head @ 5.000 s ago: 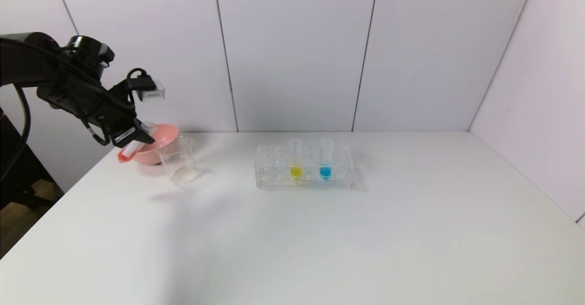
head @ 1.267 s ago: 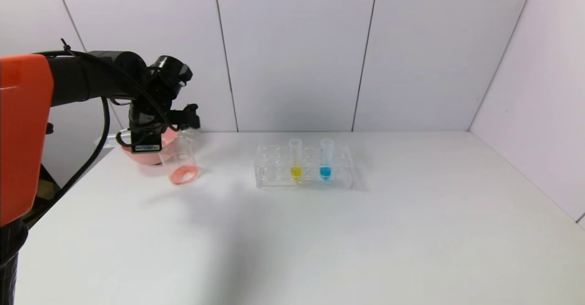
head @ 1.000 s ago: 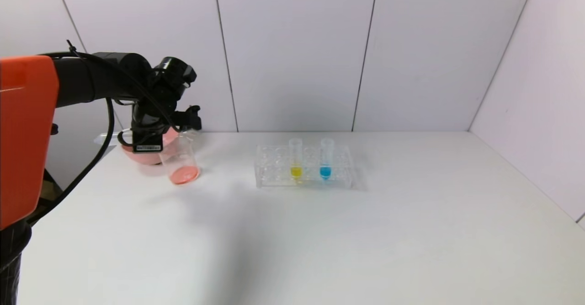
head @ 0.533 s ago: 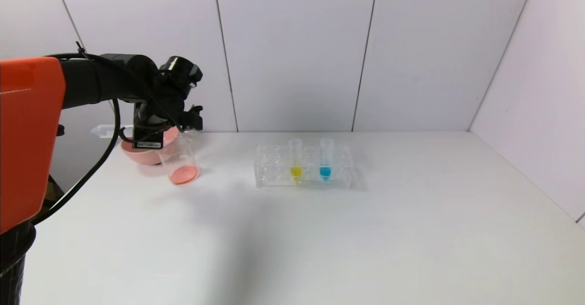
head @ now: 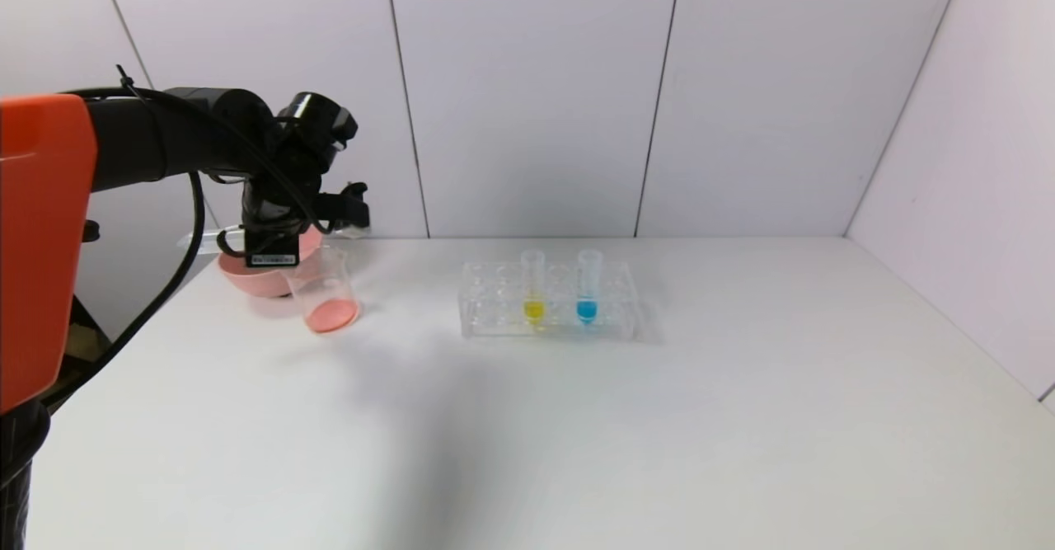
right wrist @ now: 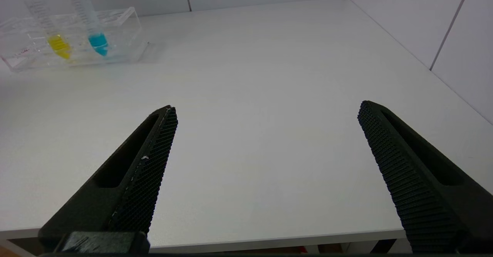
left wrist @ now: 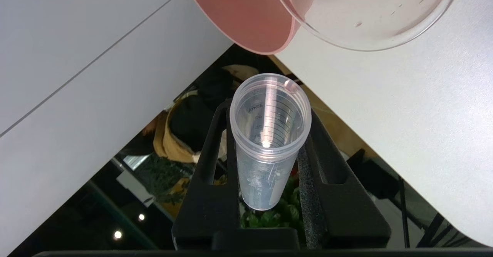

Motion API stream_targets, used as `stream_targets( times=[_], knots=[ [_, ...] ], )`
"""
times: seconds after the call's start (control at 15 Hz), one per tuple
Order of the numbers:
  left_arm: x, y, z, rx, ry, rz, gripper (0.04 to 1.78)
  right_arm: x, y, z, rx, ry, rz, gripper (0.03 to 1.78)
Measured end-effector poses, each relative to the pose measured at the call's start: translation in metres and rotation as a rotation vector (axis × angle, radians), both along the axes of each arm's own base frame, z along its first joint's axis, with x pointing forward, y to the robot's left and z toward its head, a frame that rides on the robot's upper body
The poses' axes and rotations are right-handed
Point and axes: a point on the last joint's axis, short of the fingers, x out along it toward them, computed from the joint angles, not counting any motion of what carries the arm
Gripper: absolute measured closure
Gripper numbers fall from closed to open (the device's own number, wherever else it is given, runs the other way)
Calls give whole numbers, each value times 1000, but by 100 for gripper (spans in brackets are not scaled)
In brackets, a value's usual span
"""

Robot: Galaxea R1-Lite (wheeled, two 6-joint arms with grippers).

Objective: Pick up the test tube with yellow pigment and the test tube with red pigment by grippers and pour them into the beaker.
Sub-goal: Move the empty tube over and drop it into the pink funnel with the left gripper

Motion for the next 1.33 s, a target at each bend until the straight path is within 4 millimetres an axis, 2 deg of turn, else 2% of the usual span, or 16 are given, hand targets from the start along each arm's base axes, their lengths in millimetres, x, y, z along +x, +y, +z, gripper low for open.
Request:
stream_targets(
  times=[0.2,0.47,0.6,0.87,1.07,1.33],
  knots=[
    [-2,10,3,-206,-32,-10,137,0,0,0,0,0,0,10],
    [-9,36,17,-557,-81,-8,137,0,0,0,0,0,0,10],
    [-20,51,33,-777,-129,2,137,0,0,0,0,0,0,10],
    [-49,70,51,-994,-243,153,137,0,0,0,0,0,0,10],
    [-65,82,45,-1114,-369,242,137,0,0,0,0,0,0,10],
    [-92,95,22,-1208,-564,279,137,0,0,0,0,0,0,10]
  ],
)
